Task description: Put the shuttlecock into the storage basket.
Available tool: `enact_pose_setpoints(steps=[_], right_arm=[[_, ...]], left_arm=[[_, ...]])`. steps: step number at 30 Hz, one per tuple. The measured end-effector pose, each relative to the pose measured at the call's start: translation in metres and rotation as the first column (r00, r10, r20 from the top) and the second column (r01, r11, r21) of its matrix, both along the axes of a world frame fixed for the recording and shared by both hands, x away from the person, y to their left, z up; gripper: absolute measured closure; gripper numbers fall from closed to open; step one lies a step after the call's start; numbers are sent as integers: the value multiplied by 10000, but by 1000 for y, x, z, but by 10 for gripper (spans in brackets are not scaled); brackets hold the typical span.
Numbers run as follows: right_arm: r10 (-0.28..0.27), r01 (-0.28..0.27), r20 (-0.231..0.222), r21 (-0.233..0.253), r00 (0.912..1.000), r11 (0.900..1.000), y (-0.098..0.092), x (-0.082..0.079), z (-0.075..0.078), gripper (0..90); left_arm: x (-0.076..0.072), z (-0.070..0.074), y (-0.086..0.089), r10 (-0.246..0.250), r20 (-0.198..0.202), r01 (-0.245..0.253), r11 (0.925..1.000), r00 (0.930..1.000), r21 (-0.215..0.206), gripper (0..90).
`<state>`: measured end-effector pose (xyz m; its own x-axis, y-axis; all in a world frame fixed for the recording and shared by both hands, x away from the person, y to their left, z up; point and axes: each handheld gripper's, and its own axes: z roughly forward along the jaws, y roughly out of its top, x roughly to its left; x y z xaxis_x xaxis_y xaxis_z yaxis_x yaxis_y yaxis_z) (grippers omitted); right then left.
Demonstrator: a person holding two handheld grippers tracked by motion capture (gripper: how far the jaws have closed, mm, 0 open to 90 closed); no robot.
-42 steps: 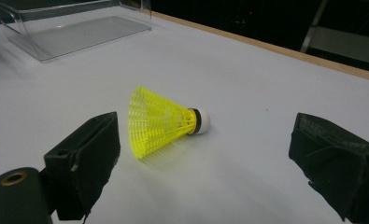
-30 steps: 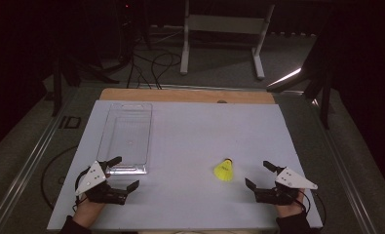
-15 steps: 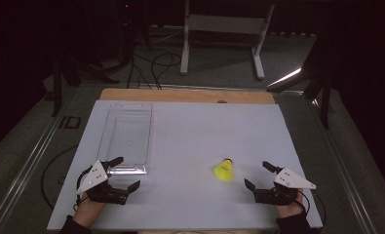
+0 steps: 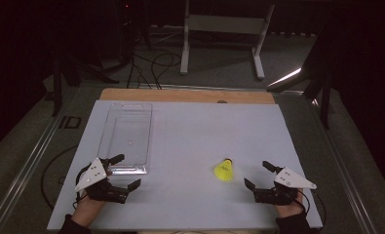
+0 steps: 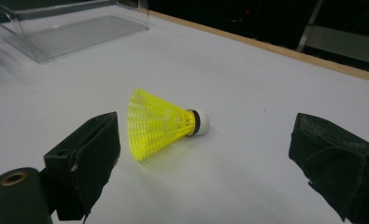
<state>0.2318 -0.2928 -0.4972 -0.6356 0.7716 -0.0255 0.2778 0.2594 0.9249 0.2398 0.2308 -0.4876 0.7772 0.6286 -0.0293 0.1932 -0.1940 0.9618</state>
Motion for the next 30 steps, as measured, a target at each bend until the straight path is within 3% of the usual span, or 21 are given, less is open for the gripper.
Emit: enact_pose_setpoints(steps=[11, 17, 22, 30], right_arm=[[15, -15, -8, 9, 10000, 10000, 1, -1, 1, 91], [48, -48, -64, -89, 10000, 9999, 2, 0, 1, 91], [81, -82, -114, -88, 9999, 9999, 2, 0, 1, 91], [105, -106, -138, -86, 9999, 9999, 2, 0, 0, 91]], left_arm=[[7, 24, -3, -438, 54, 439, 9987, 9990, -262, 1], [14, 33, -13, -834, -16, 834, 9965, 9965, 63, 1], [21, 44, -25, -1190, 219, 1180, 9921, 9927, 415, 1], [31, 57, -42, -1749, 256, 1736, 9837, 9842, 474, 1]])
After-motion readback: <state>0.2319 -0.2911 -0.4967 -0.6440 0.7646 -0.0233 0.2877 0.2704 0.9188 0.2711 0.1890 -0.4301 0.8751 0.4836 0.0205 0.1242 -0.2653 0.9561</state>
